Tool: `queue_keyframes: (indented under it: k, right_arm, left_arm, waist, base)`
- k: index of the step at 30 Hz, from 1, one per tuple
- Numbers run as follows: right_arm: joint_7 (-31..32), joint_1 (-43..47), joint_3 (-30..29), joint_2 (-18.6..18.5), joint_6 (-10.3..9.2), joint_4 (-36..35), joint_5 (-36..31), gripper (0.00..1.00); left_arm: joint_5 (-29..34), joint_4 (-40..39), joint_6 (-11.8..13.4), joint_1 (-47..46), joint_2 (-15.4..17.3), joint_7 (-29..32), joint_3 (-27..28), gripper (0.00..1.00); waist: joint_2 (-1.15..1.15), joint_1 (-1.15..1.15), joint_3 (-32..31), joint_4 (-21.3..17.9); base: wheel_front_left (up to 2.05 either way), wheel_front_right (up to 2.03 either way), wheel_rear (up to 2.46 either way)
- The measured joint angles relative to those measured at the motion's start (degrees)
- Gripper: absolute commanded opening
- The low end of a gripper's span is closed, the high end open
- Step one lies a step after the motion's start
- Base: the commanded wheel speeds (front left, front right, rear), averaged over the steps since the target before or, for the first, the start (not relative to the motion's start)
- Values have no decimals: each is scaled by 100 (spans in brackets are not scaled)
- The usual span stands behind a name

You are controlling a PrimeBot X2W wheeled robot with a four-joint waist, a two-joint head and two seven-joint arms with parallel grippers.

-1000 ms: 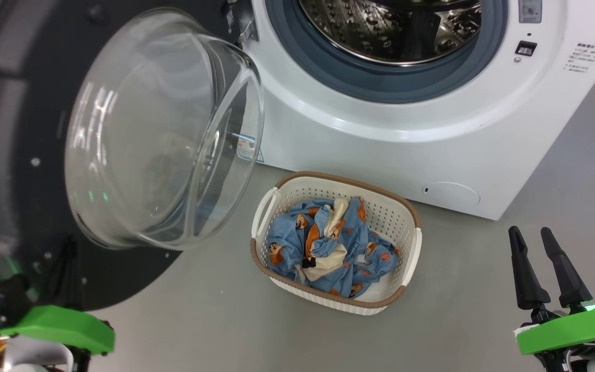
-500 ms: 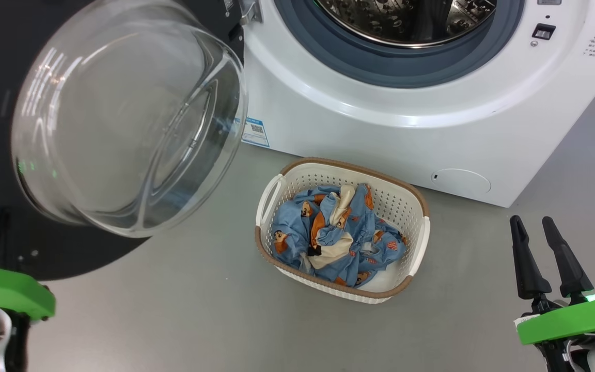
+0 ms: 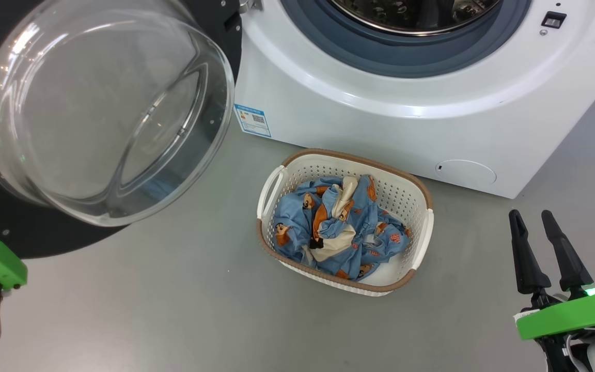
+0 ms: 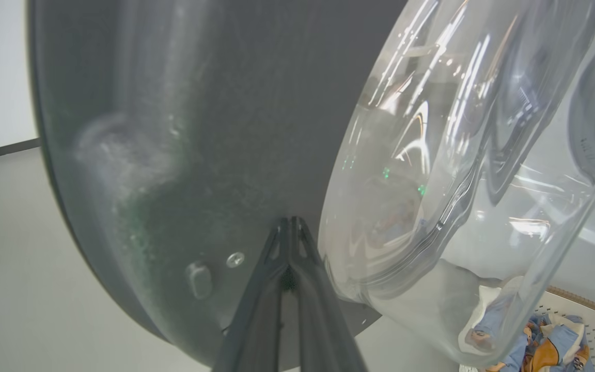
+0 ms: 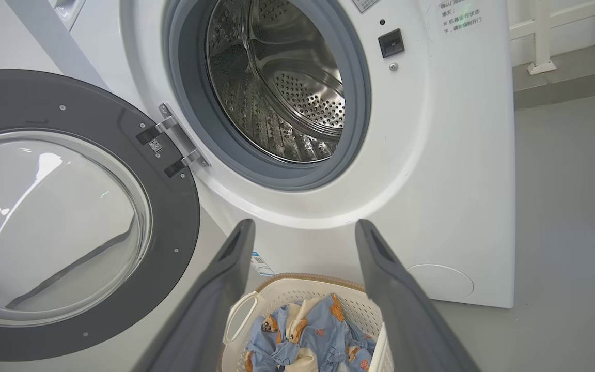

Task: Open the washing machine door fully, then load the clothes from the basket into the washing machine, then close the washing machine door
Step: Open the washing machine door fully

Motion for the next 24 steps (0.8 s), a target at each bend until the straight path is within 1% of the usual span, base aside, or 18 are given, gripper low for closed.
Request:
queue_keyframes:
  k: [2, 5, 12, 24]
  right_arm:
    - [0, -23, 22, -8, 0, 8, 0, 100]
    - [0, -105, 27, -14, 0, 8, 7, 100]
    - [0, -105, 23, -16, 0, 40, 7, 100]
    - [0, -105, 23, -16, 0, 60, 14, 100]
  left_arm:
    - [5, 134, -2, -101, 9, -2, -29, 0]
    - [5, 307, -88, -211, 34, -26, -52, 0]
    - [5, 583, -143, -380, 38, -121, -111, 0]
    - [5, 686, -193, -392, 30, -323, -177, 0]
  waist:
    - [0, 0, 4, -10]
    - [0, 0, 13, -28]
    - [0, 0, -21, -36]
    - [0, 0, -66, -25]
  base:
    - [0, 0, 0]
    - [0, 0, 0]
    - [0, 0, 0]
    - [0, 0, 0]
